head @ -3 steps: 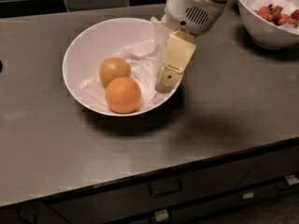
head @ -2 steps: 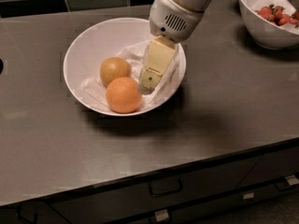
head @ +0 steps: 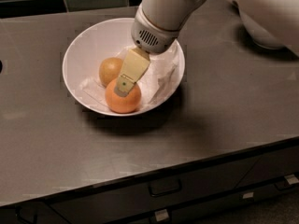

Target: Pick orange from white bowl

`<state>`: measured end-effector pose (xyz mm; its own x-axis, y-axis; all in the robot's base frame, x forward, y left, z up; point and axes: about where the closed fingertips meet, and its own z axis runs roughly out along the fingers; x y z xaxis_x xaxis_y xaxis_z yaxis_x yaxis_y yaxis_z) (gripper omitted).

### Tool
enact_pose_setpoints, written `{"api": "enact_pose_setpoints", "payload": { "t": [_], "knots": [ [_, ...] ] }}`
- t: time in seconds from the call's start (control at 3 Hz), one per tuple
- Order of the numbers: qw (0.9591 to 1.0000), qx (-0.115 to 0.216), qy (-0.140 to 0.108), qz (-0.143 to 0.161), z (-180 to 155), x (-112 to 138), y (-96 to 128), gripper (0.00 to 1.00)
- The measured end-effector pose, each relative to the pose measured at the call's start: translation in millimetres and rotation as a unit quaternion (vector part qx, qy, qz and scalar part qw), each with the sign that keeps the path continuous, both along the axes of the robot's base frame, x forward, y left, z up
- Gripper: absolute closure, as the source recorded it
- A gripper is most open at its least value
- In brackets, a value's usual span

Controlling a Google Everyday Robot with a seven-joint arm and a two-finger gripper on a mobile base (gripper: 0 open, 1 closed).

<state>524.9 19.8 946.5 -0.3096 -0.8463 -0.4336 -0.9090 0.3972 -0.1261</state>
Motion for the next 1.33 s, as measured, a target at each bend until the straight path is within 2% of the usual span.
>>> {"api": "enact_pose_setpoints", "payload": {
  "t": [0.33, 0.67, 1.0, 1.33],
  "knots": [
    [0.9998, 0.002, -0.003, -0.018, 0.5, 2.9, -2.1, 0.00],
    [0.9999, 0.001, -0.003, -0.014, 1.3, 1.8, -1.6, 0.00],
    [0.9992, -0.027, 0.000, -0.029, -9.3, 4.0, 4.1, 0.00],
    [0.9952, -0.064, -0.021, -0.071, -19.9, 6.5, 7.2, 0.00]
  ]
}}
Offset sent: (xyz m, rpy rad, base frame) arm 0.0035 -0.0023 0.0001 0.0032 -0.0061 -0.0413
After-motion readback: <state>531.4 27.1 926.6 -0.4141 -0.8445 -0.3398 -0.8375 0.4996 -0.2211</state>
